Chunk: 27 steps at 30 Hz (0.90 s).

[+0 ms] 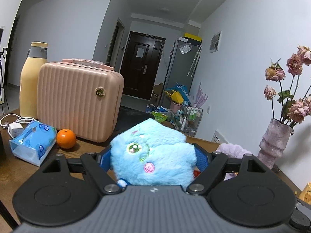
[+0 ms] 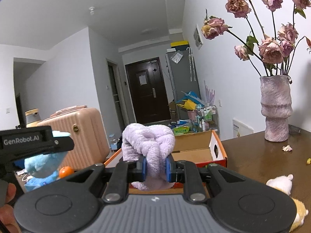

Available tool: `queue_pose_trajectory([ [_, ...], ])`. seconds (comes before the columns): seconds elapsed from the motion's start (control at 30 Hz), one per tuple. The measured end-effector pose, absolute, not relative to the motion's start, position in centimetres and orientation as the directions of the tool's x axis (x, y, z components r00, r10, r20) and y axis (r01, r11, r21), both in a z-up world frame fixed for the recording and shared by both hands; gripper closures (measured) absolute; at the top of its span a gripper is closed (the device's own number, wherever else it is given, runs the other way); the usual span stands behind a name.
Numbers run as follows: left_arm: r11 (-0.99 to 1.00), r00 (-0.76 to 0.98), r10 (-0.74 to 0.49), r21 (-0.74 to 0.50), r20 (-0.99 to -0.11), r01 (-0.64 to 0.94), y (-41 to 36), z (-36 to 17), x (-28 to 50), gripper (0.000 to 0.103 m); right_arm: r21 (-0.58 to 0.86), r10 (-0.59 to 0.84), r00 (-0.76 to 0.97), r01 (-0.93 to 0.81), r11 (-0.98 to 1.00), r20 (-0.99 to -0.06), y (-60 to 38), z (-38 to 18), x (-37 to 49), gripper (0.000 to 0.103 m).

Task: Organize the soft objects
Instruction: 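Carry the blue plush and lilac towel roll over the cardboard box with both tools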

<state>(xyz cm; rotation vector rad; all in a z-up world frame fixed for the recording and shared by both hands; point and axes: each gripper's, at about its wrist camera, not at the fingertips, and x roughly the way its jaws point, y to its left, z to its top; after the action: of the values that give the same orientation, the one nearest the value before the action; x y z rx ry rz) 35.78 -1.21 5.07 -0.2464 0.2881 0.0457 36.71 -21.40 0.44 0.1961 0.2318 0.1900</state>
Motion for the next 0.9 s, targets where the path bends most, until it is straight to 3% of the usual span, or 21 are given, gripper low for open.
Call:
queue_pose_trajectory([
  [0.9,0.98,0.955,0.0,-0.191,-0.297,-0.06,-3.1,6.1,46.9,0.021,0.196,0.149,0.955,-0.099,0.976,-0.257,-21.2,0.5,47.0,0.085],
])
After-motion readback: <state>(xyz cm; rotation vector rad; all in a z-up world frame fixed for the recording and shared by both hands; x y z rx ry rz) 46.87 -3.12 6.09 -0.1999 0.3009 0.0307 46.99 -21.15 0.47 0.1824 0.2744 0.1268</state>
